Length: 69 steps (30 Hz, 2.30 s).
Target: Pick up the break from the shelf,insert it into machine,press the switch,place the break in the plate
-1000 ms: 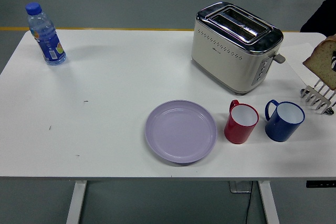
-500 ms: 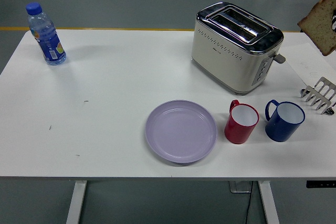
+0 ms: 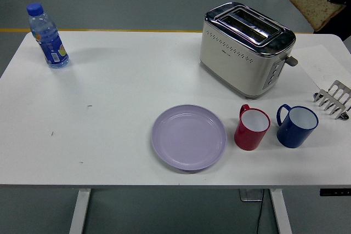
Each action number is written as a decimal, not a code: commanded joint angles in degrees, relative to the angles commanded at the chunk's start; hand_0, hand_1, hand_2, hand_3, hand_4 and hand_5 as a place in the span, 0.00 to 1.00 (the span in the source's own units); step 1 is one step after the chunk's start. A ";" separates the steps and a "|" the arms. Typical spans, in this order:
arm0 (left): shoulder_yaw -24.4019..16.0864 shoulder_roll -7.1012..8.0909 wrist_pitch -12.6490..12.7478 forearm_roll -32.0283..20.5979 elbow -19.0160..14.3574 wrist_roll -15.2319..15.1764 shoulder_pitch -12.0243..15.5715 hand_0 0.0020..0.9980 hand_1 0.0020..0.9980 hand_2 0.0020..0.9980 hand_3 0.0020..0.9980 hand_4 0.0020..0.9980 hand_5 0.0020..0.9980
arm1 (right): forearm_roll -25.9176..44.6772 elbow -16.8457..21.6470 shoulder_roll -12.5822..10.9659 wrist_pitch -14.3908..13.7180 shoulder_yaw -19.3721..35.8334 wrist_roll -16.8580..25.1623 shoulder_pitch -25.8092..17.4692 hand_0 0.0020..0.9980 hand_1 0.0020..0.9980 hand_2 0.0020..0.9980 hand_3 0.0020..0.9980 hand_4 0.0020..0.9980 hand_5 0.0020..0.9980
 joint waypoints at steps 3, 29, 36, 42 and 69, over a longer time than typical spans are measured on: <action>0.05 0.00 0.00 0.15 0.00 0.06 0.12 0.71 0.67 0.75 0.71 0.55 0.94 | 1.78 -1.58 1.11 0.49 -2.03 0.17 2.19 0.12 0.27 0.37 0.48 0.54 0.00; 0.82 0.00 0.51 -0.28 0.00 -0.07 0.27 0.71 0.66 0.75 0.71 0.55 0.94 | 2.01 -16.05 12.06 0.57 -9.22 4.84 10.96 0.11 0.26 0.36 0.48 0.54 0.00; 0.99 0.03 0.67 -0.33 0.00 -0.09 0.03 0.71 0.65 0.75 0.71 0.55 0.94 | 0.36 -19.03 14.31 -0.25 -9.70 5.97 11.58 0.11 0.26 0.36 0.48 0.55 0.00; 0.90 0.06 0.89 -0.36 0.00 -0.23 -0.16 0.71 0.65 0.75 0.71 0.55 0.94 | -0.86 -21.10 14.91 -0.89 -9.79 6.66 11.46 0.11 0.26 0.36 0.48 0.55 0.00; 0.81 0.11 1.20 -0.24 0.00 -0.34 -0.61 0.71 0.64 0.74 0.70 0.55 0.94 | -4.26 -29.82 17.33 -0.48 -11.06 8.84 11.71 0.30 0.39 0.49 0.57 0.55 0.02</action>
